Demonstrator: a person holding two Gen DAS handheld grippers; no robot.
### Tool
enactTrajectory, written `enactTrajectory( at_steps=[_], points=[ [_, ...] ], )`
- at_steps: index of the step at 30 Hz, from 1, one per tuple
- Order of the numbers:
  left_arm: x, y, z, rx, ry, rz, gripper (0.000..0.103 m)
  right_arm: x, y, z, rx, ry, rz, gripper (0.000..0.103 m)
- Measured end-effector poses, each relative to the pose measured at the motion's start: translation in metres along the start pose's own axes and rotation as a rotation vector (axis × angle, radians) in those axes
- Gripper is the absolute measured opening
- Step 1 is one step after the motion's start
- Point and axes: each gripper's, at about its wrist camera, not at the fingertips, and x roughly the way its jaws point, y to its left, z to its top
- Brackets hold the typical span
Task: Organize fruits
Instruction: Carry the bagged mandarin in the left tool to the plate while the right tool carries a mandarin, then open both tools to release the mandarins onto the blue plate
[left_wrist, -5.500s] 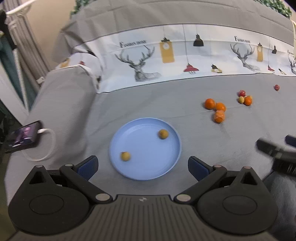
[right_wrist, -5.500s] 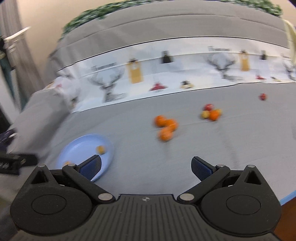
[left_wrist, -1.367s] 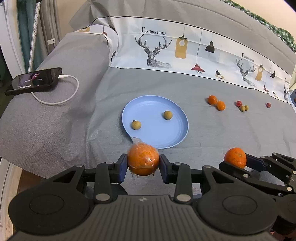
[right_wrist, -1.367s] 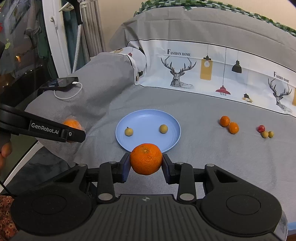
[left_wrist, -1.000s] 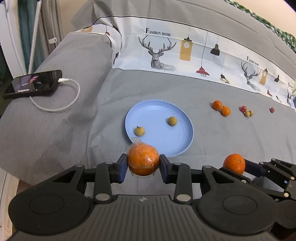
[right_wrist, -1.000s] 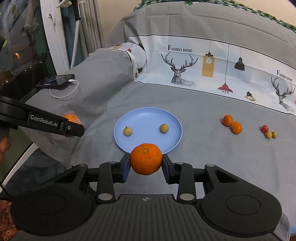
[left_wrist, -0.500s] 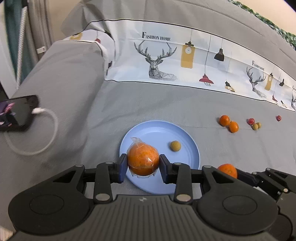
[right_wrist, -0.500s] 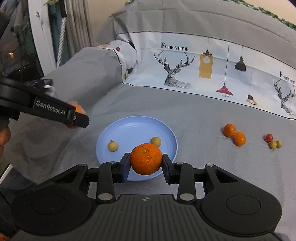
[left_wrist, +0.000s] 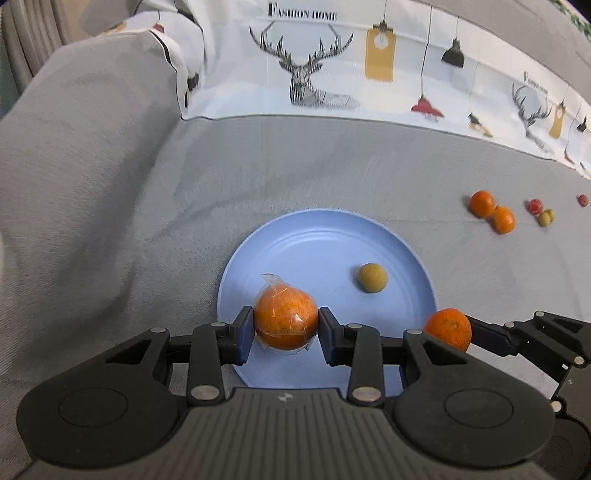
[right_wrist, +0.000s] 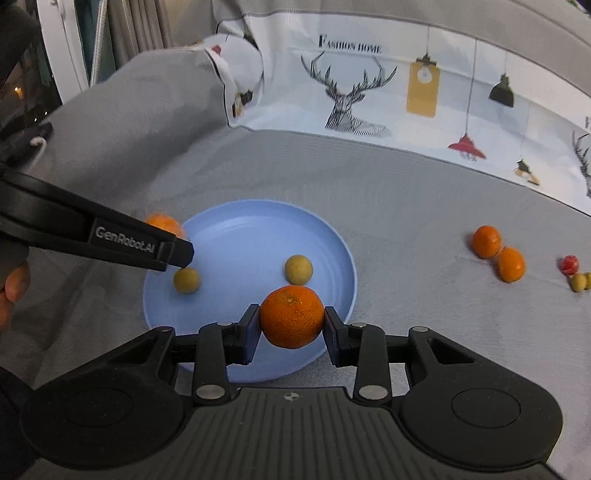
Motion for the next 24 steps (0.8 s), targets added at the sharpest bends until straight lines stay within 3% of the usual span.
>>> enactTrajectory(
  at_steps=[8,10,11,12,13,14,16,19,24],
  points=[
    [0.031,-0.001,0.006,0.025,0.036,0.03,0.041,0.032,0.005,0.004,-0.019,0.057,0.013,0.038],
    [0.035,-0.002,0.008,0.038,0.036,0.031,0.045,0.037,0.005,0.007,-0.025,0.064,0.013,0.039],
    [0.032,-0.002,0.008,0.047,0.022,0.029,0.063,0.038,0.005,0.008,-0.027,0.07,0.017,0.041],
    [0.027,-0.002,0.009,0.052,-0.001,0.027,0.092,0.039,0.004,0.011,-0.028,0.076,0.022,0.046],
    [0.02,-0.002,0.009,0.052,-0.033,0.03,0.103,0.037,0.004,0.014,-0.024,0.076,0.018,0.062],
    [0.009,-0.001,0.008,0.049,-0.082,0.037,0.103,0.032,0.004,0.015,-0.02,0.066,0.013,0.076],
    [-0.006,-0.002,0.006,0.072,-0.11,0.033,0.103,0.018,0.005,0.016,-0.028,0.043,0.005,0.088],
    [-0.025,0.0,-0.007,0.095,-0.08,0.058,0.103,-0.007,0.006,0.01,-0.049,0.044,0.004,0.094],
    [-0.065,0.012,-0.047,0.018,-0.038,0.068,0.103,-0.052,0.007,-0.011,-0.017,0.058,-0.001,0.097]
  ],
)
